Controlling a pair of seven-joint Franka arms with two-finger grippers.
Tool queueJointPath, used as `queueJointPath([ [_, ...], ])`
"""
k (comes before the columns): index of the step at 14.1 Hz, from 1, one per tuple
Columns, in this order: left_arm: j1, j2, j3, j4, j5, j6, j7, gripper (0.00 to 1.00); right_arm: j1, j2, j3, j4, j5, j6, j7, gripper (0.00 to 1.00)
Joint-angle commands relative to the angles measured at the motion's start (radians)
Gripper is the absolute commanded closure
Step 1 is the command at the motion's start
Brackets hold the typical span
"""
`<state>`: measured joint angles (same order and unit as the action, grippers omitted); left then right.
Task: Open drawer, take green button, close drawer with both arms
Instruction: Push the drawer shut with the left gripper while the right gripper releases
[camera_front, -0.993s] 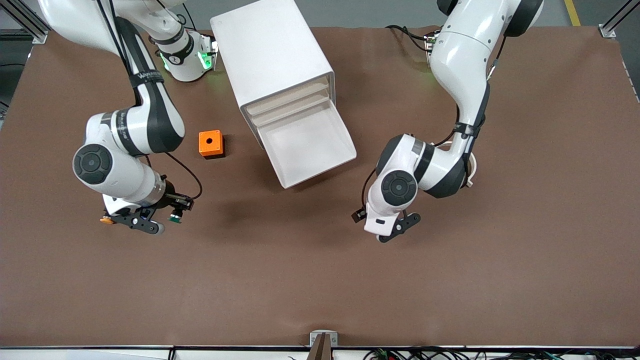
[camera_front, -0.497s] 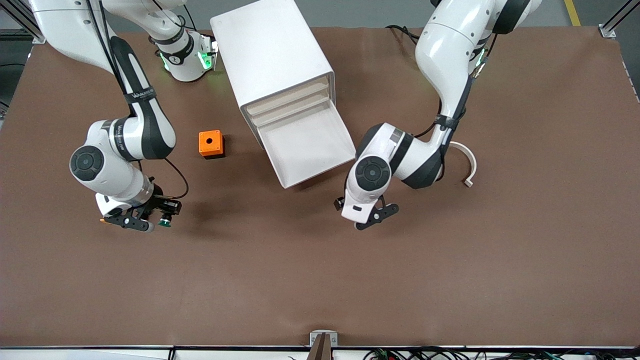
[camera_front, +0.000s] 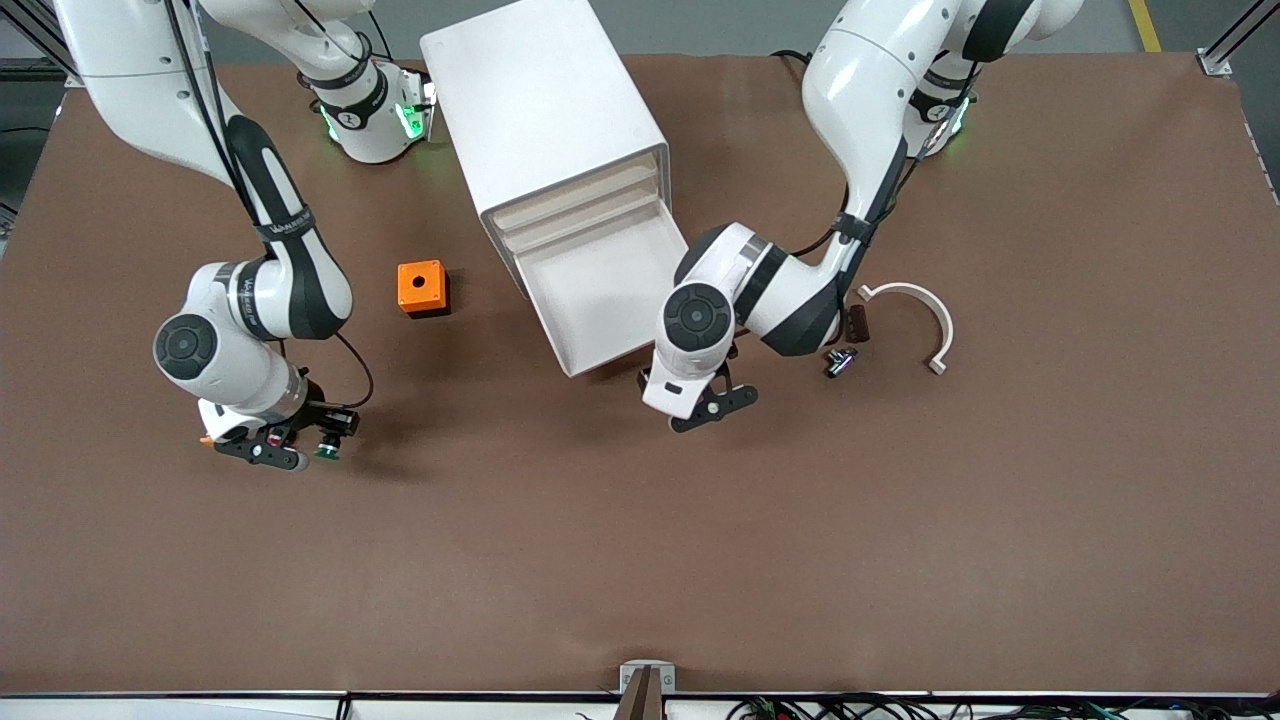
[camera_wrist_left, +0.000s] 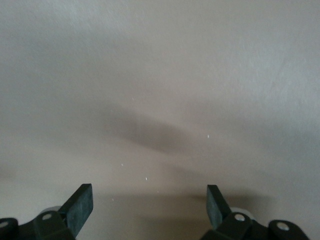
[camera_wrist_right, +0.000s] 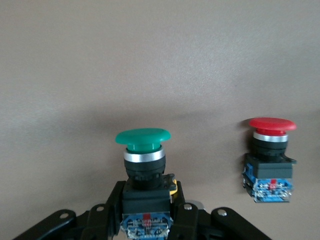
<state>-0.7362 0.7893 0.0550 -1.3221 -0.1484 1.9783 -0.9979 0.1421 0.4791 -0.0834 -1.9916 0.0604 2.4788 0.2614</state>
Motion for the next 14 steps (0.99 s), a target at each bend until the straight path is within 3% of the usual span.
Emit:
queueJointPath([
  [1, -0.029, 0.001, 0.006, -0.012, -0.013, 0.002, -0.002, 0.0, -0.021, -0.005, 0.016, -0.036, -0.001, 0.048, -0.013, 1.0],
  [7, -0.083, 0.005, -0.003, -0.02, -0.014, 0.002, -0.002, 0.0, -0.047, 0.027, 0.016, -0.036, -0.001, 0.052, -0.013, 1.0],
  [14, -0.094, 0.004, -0.079, -0.031, -0.06, 0.002, -0.001, 0.0, -0.042, 0.026, 0.016, -0.058, -0.001, 0.054, -0.013, 1.0],
])
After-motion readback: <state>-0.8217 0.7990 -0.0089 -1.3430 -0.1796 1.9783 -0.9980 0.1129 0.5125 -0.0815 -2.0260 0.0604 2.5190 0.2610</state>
